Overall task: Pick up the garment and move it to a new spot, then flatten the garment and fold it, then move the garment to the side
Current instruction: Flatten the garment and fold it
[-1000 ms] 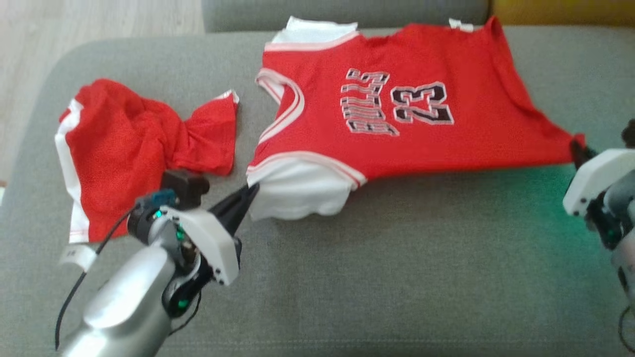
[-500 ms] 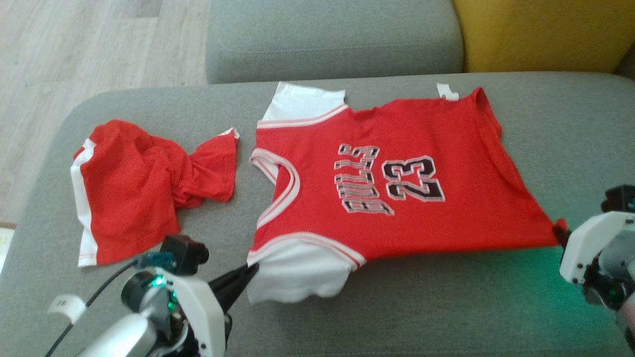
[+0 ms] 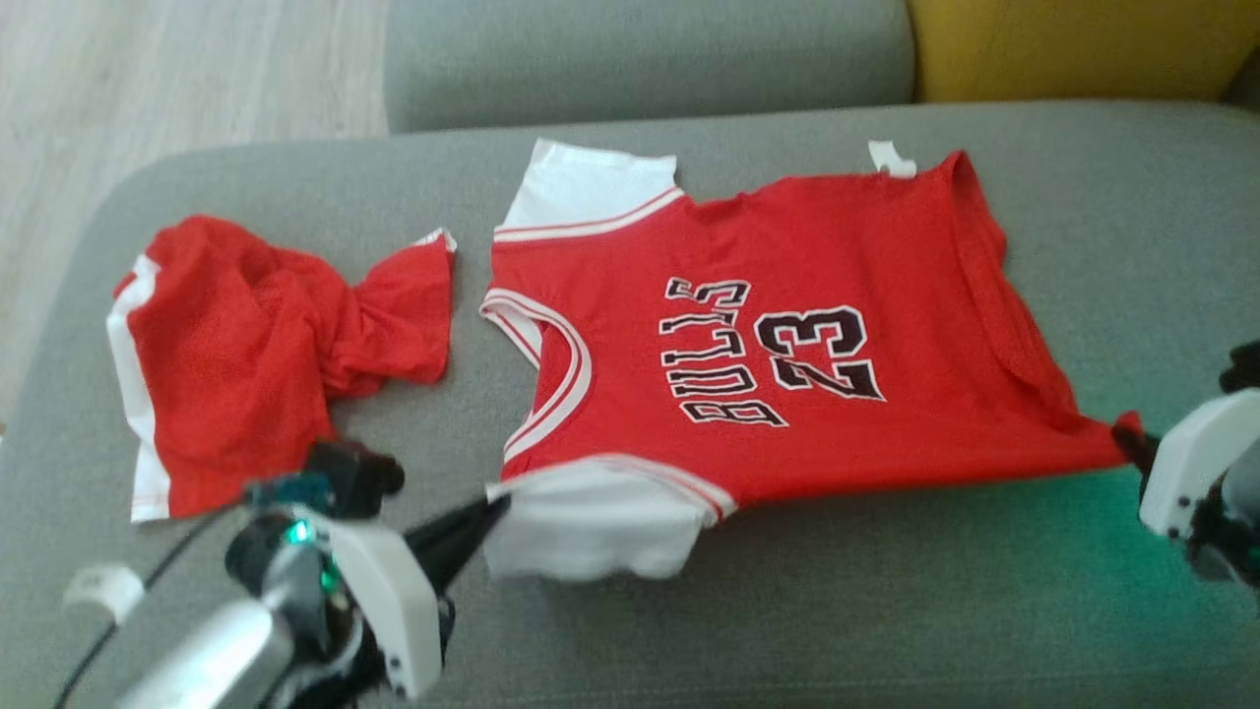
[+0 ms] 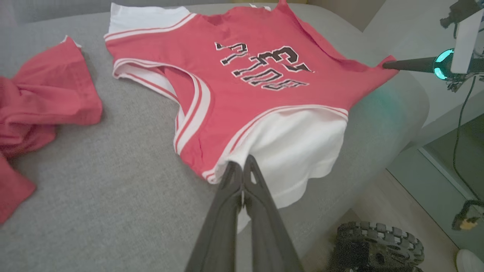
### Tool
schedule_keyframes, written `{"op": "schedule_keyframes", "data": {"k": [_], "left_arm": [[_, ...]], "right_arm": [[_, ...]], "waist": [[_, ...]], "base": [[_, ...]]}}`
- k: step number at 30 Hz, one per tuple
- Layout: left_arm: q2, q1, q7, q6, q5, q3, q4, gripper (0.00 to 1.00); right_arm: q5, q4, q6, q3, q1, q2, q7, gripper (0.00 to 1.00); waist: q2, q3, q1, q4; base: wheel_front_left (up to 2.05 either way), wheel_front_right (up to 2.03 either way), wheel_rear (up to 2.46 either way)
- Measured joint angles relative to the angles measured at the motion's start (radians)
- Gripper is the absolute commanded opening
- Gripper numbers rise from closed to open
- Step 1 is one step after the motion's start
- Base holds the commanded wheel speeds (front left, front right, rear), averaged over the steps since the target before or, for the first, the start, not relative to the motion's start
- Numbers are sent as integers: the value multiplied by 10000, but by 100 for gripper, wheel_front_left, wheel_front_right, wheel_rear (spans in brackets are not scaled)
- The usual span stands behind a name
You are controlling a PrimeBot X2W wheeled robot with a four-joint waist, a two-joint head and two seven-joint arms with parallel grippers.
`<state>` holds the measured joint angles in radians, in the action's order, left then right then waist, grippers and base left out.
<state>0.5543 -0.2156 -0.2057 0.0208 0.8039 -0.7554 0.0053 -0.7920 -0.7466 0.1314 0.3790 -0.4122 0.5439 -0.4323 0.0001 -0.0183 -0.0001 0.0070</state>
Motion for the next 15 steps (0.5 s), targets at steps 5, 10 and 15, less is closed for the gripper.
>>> {"op": "schedule_keyframes", "data": {"k": [5, 10, 15], "left_arm": [[-127, -1168, -293, 71, -61, 104, 420, 0], [-416, -1947, -629, 324, -104, 71, 1227, 0], [-734, -2623, -867, 499, -104, -54, 2136, 0]], "right_arm": [[675, 15, 0, -410, -711, -86, -270, 0], [1340, -151, 0, -654, -1361, -376, -364, 0], [2102, -470, 0, -646, -1843, -577, -424, 0]], "waist": [[0, -508, 0, 38], [0, -968, 0, 54], [0, -1364, 0, 23]], "base": [[0, 0, 0], [0, 0, 0], [0, 0, 0]]}}
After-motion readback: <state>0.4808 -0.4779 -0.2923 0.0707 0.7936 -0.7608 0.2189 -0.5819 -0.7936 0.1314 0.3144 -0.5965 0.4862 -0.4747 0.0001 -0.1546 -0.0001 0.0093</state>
